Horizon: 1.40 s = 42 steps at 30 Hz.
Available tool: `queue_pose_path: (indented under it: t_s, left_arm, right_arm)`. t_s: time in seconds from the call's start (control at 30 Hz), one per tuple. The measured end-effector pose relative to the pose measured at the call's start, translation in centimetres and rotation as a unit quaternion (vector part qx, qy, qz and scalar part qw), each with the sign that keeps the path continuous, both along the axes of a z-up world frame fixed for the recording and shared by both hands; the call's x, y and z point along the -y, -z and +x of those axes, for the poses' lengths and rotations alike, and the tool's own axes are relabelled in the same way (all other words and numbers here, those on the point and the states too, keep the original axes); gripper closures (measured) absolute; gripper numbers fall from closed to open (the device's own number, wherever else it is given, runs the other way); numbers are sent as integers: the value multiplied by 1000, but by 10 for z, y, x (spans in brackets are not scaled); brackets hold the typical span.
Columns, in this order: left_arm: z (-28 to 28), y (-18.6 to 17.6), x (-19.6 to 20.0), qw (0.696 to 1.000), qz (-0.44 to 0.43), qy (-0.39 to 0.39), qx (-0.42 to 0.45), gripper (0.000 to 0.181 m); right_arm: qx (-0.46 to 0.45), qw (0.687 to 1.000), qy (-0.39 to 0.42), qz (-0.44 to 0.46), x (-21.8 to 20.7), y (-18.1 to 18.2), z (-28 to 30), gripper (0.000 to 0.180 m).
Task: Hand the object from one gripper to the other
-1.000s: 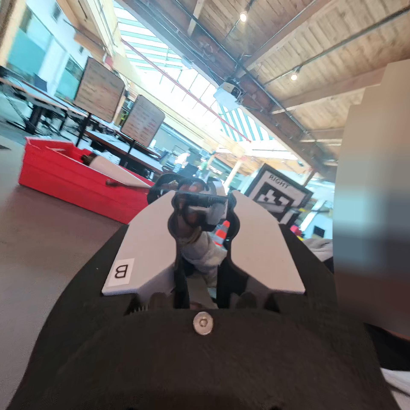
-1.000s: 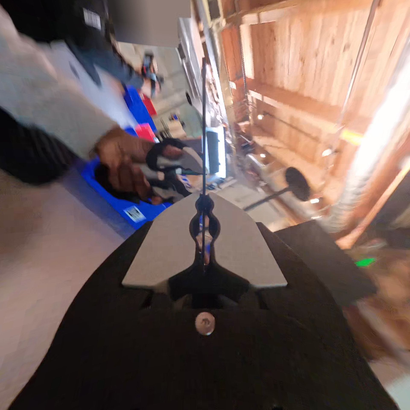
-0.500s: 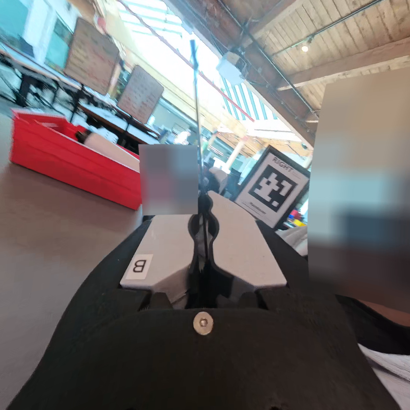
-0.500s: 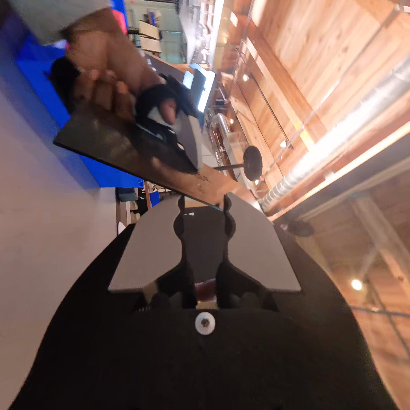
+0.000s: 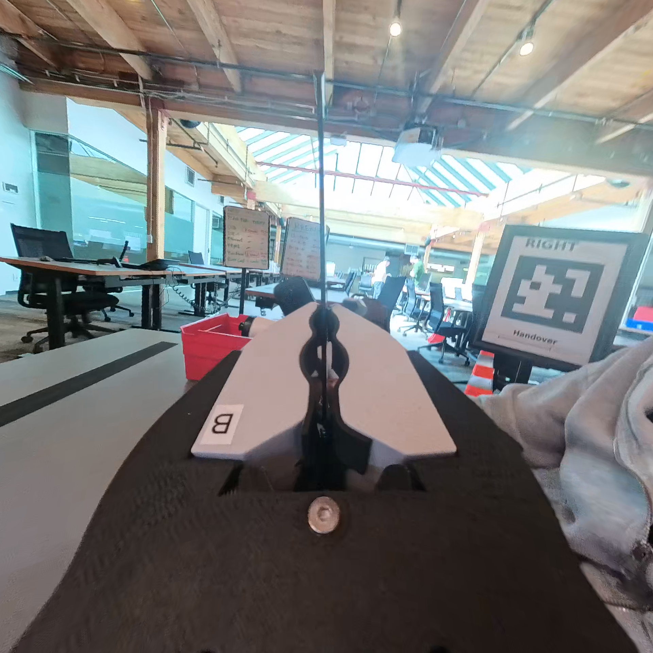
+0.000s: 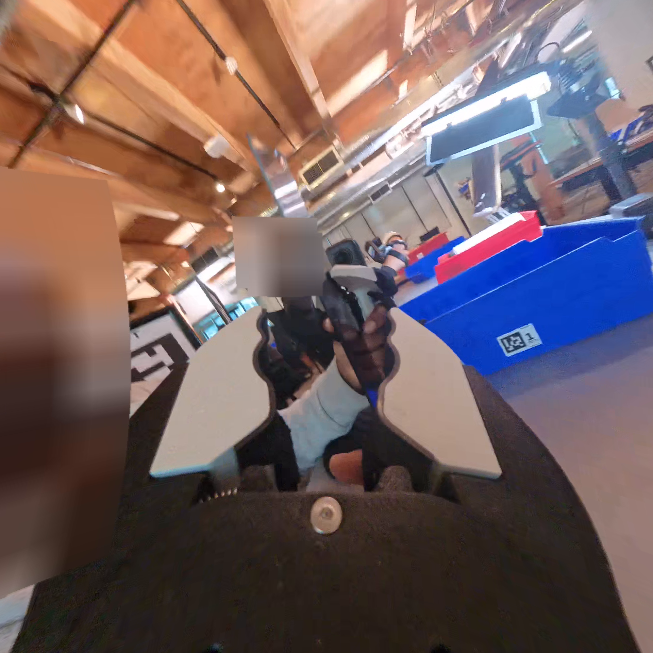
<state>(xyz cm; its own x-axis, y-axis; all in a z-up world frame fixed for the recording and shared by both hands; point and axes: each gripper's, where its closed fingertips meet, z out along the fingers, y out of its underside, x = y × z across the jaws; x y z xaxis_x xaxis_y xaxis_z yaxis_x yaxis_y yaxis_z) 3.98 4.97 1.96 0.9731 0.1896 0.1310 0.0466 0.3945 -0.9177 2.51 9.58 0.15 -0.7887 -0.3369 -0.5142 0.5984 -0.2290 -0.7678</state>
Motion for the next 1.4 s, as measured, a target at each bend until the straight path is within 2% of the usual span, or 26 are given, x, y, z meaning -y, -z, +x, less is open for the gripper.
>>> queue_pose_path:
  t_s: [0.07, 0.17, 0.2, 0.27, 0.37, 0.43, 0.47, 0.53, 0.6, 0.67, 0.77, 0.9, 0.97, 1.03, 1.07, 1.17, 1.23, 1.33, 1.4]
  left_arm:
    - [1, 6, -6, 1000, -19, 1, -3, 180]
    - [1, 15, -16, 999, -47, 5, -4, 180]
    - [2, 18, -18, 998, -55, 7, -5, 180]
    - [4, 22, -23, 998, -66, 14, -5, 180]
    - [5, 24, -24, 997, -64, 39, 23, 178]
    - [4, 22, -22, 996, -51, 52, 52, 165]
    - [0, 22, -19, 995, -48, 53, 74, 153]
    - [2, 18, -14, 991, -33, 80, 99, 144]
    - [5, 9, -6, 984, 8, 120, 134, 142]
    - [7, 2, 1, 968, 53, 172, 177, 144]
    - [10, 14, -6, 953, 22, 212, 217, 146]
    - [28, 27, -21, 933, -31, 264, 242, 162]
    - [33, 38, -26, 931, -76, 262, 240, 171]
    - [33, 43, -28, 931, -100, 252, 244, 176]
    - [31, 39, -27, 935, -86, 245, 240, 175]
    - [15, 22, -13, 949, -28, 200, 242, 168]
    - [4, 25, -3, 952, -29, 166, 255, 165]
    - [3, 33, 0, 946, -50, 167, 273, 161]
    - [4, 39, -6, 944, -73, 165, 276, 156]
  right_arm:
    - [6, 1000, 6, -2, 0, 3, -3, 122]
    - [-76, 995, 48, 42, 8, 11, 3, 128]
    - [-103, 992, 58, 47, 10, 11, 7, 135]
    - [-157, 983, 84, 46, 10, 10, 12, 175]
    - [-245, 961, 120, 46, 8, 9, 17, 178]
    - [-302, 942, 140, 43, 6, 6, 21, 178]
    - [-346, 924, 158, 34, 4, 4, 25, 178]
    - [-471, 856, 211, 16, -1, -2, 33, 178]
    - [-607, 747, 271, 18, -4, -2, 40, 179]
    - [-699, 645, 307, 30, -4, 2, 46, 179]
    - [-771, 553, 310, 60, 5, 15, 51, 179]
    - [-844, 438, 291, 107, 18, 39, 52, 178]
    - [-859, 399, 296, 122, 21, 44, 48, 175]
    - [-863, 385, 307, 117, 20, 42, 48, 174]
    - [-867, 368, 315, 115, 19, 39, 48, 174]
    - [-889, 292, 333, 119, 18, 37, 49, 177]
    - [-898, 253, 340, 118, 19, 37, 51, 177]
    - [-909, 216, 335, 119, 22, 40, 53, 177]
    - [-915, 201, 329, 120, 23, 42, 54, 177]
